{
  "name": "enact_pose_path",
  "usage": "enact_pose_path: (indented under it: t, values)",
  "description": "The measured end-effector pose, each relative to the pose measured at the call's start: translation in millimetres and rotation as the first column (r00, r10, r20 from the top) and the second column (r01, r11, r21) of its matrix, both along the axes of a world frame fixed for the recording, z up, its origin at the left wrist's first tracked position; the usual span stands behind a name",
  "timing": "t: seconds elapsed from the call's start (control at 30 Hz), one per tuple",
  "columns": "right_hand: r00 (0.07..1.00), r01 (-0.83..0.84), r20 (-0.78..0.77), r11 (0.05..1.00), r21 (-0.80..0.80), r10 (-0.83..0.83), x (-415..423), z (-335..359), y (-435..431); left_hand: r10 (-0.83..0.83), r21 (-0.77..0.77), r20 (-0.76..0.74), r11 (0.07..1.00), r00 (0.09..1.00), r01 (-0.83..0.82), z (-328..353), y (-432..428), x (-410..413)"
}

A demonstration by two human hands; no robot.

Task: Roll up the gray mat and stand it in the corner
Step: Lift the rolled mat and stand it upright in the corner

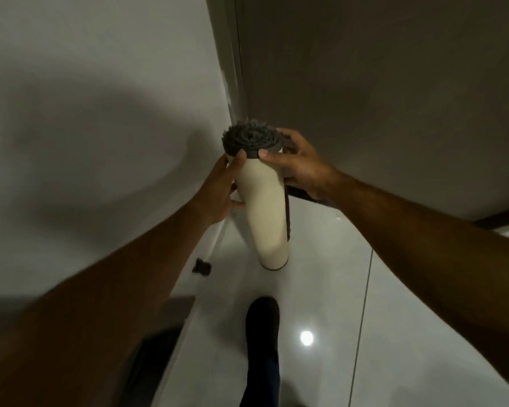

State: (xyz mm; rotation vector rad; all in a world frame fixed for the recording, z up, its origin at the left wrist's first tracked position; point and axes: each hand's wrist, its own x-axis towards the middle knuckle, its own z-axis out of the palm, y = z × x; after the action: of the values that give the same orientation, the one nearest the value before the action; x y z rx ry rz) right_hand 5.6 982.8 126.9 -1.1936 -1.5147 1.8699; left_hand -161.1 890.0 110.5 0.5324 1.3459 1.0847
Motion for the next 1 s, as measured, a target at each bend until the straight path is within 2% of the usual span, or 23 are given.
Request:
enact_pose_path:
  t: [0.13, 0.33, 0.47, 0.73, 0.83, 0.9, 1.0]
  values:
    - [1.000, 0.000, 0.000, 0.998, -0.068, 0.000, -41, -45, 65, 0.061, -0.041, 0.013, 0.997, 0.998, -0.061, -39, 65, -27]
    - [0.995, -0.026, -0.101, 0.992, -0.125, 0.013, -85, -106, 119, 0.229, -0.107, -0.042, 0.967, 0.972, -0.233, -89, 123, -45]
    - [0.996, 0.012, -0.088, 0.988, -0.152, -0.026, -100, -114, 141, 0.375, -0.148, -0.051, 0.914, 0.926, -0.378, -96, 142, -44]
    - [0.997, -0.063, -0.051, 0.995, -0.083, 0.059, -94, -109, 140, 0.447, 0.042, -0.104, 0.894, 0.888, -0.446, -95, 140, -34]
    - [0.988, -0.147, 0.043, 0.989, -0.011, 0.148, -90, -96, 132, 0.439, 0.017, -0.133, 0.897, 0.889, -0.441, -84, 138, -26]
    - [0.984, -0.150, 0.110, 0.987, 0.060, 0.142, -80, -81, 121, 0.498, -0.038, -0.199, 0.857, 0.844, -0.514, -73, 136, -19]
    - [0.988, -0.116, 0.120, 0.981, 0.157, 0.098, -41, -43, 104, 0.541, -0.069, -0.309, 0.808, 0.782, -0.585, -45, 137, 1]
